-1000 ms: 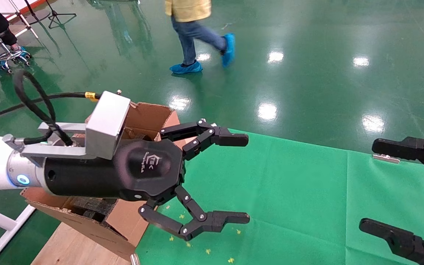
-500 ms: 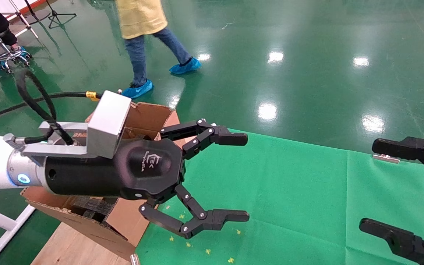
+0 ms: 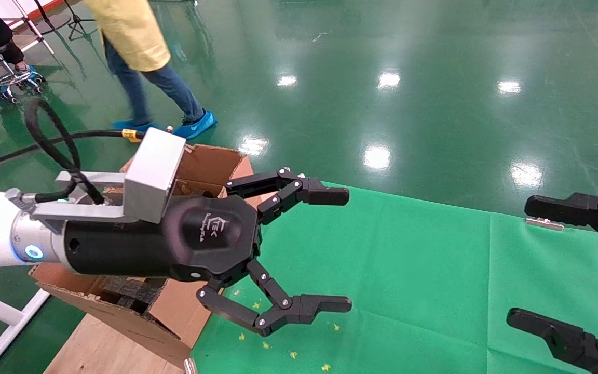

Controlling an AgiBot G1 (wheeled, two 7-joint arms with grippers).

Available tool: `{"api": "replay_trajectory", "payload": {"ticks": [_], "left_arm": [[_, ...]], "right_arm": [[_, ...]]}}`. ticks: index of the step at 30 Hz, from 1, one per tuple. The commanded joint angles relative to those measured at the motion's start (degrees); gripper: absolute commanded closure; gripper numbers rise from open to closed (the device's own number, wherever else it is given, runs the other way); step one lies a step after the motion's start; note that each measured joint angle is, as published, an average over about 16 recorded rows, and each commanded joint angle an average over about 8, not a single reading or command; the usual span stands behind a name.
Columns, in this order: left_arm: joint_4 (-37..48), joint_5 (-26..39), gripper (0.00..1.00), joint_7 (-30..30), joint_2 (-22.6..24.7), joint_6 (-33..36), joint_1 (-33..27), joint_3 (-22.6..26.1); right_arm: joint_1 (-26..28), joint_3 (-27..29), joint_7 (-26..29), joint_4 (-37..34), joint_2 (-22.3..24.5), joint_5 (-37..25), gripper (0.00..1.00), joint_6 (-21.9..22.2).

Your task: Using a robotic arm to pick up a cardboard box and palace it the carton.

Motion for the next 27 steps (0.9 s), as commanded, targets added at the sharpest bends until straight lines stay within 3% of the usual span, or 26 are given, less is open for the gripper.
{"api": "replay_trajectory", "payload": {"ticks": [1, 27], "left_arm": [[0.0, 0.0, 0.0, 0.0, 0.0, 0.0, 0.0, 0.0], [0.0, 0.1, 0.0, 0.0, 0.0, 0.0, 0.0, 0.0]], "right_arm": [[0.0, 0.0, 0.0, 0.0, 0.0, 0.0, 0.0, 0.0], [0.0, 0.0, 0.0, 0.0, 0.0, 0.0, 0.0, 0.0]]}}
